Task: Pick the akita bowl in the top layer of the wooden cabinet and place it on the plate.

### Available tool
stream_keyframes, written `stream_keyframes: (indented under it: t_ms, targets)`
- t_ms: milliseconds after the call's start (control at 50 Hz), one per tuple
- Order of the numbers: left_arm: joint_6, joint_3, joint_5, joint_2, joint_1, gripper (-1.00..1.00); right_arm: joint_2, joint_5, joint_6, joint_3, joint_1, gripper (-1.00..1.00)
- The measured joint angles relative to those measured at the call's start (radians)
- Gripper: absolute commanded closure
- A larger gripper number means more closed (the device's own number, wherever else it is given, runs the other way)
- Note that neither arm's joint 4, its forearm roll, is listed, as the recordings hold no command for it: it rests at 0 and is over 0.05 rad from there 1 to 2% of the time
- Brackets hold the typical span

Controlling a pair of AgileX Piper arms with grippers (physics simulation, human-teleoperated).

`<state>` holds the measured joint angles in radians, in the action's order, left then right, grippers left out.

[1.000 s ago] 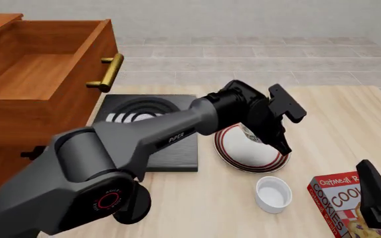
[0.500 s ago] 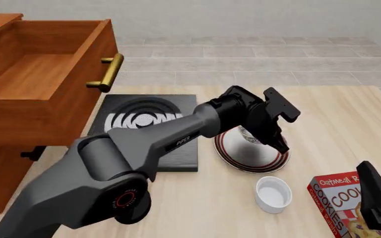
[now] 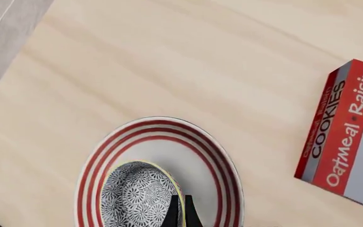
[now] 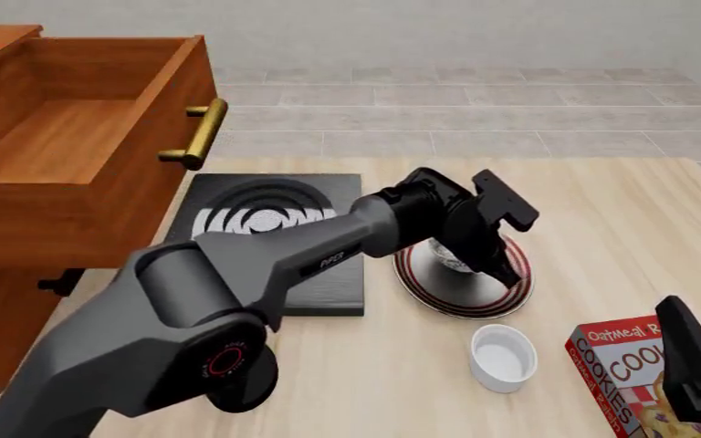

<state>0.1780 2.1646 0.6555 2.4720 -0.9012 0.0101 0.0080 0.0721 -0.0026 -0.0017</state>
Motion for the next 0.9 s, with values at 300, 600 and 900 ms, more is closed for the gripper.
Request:
stream_keyframes:
  t_ms: [300,600,900]
  targets:
    - [-0.006,0.014,0.016,-0.001,0.012,-1.0,-0.006,0.005,-0.001,0.0,0.0,-1.0]
    - [-0.01,0.044,0.039,-0.005,0.009,-1.0,-0.008,0.006,-0.003,-0.001,0.001,-1.0]
    - [-0.017,0.044,0.043,-0.021,-0.009,-1.0,0.03,-0.035,-0.006,-0.001,0.001,-1.0]
